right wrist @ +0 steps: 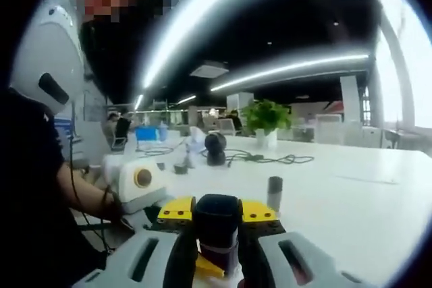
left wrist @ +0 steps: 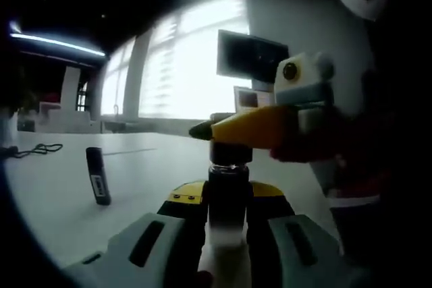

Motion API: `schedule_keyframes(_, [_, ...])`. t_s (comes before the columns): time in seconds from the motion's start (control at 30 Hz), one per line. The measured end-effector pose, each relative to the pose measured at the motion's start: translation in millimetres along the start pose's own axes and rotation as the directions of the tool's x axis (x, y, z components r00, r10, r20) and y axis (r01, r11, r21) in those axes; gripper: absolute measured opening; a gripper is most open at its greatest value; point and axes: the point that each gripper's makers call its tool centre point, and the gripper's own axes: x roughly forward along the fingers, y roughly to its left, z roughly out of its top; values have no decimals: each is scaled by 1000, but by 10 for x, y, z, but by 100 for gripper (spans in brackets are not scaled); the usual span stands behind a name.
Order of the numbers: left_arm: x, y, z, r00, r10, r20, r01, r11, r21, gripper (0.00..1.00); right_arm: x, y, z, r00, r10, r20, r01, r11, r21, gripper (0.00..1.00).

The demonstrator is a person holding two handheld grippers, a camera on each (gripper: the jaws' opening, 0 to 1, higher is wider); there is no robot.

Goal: Pick up cosmetic bottle twist off cap place on table pick up cap screw tight cap place on table

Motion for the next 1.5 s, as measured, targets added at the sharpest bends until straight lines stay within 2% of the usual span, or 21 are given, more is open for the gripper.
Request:
schedule_keyframes(0.2, [-6, 56, 0, 1000, 25, 2, -25, 1000, 4, 12, 56, 5, 3, 994, 112, 3, -112, 994, -2, 17])
schedule_keyframes(0.4, [-6, 66, -3, 999, 33, 1, -33, 999, 7, 12, 65, 45, -2, 971, 239, -12, -239, 971, -26, 17])
schedule_keyframes(0.5, [-5, 64, -4, 999, 34, 1, -34, 999, 9, 12, 70, 69, 0, 953, 303, -25, -304, 952, -46, 17])
schedule_keyframes(0.7, [-3, 67, -4, 999, 36, 0, -36, 999, 6, 12, 64, 109, -3, 903, 428, -33, -429, 902, -43, 17])
schedule_keyframes(0.83, [-3, 66, -5, 999, 35, -1, -35, 999, 3, 12, 51, 144, -3, 850, 527, -32, -527, 847, -60, 17])
schedule_keyframes(0.87, [-2, 64, -5, 999, 34, -1, -34, 999, 3, 12, 39, 161, -7, 827, 561, -37, -563, 825, -54, 17])
schedule_keyframes(0.97, [2, 61, -7, 999, 32, 0, -32, 999, 4, 12, 31, 161, -15, 780, 623, -56, -626, 777, -62, 17])
schedule_keyframes(1.17, [5, 62, -10, 1000, 28, -1, -28, 1000, -6, 12, 20, 164, -22, 710, 701, -67, -704, 707, -67, 17])
schedule_keyframes(1.3, [8, 36, -13, 1000, 16, -3, -16, 1000, -10, 12, -30, 197, -27, 632, 773, -63, -775, 629, -59, 17])
schedule_keyframes(1.47, [11, 30, -16, 1000, 11, -2, -11, 1000, -11, 12, -49, 198, -33, 555, 829, -70, -832, 552, -57, 17])
schedule_keyframes(1.5, [12, 29, -17, 1000, 10, -2, -10, 1000, -12, 12, -48, 200, -32, 547, 834, -71, -837, 544, -57, 17])
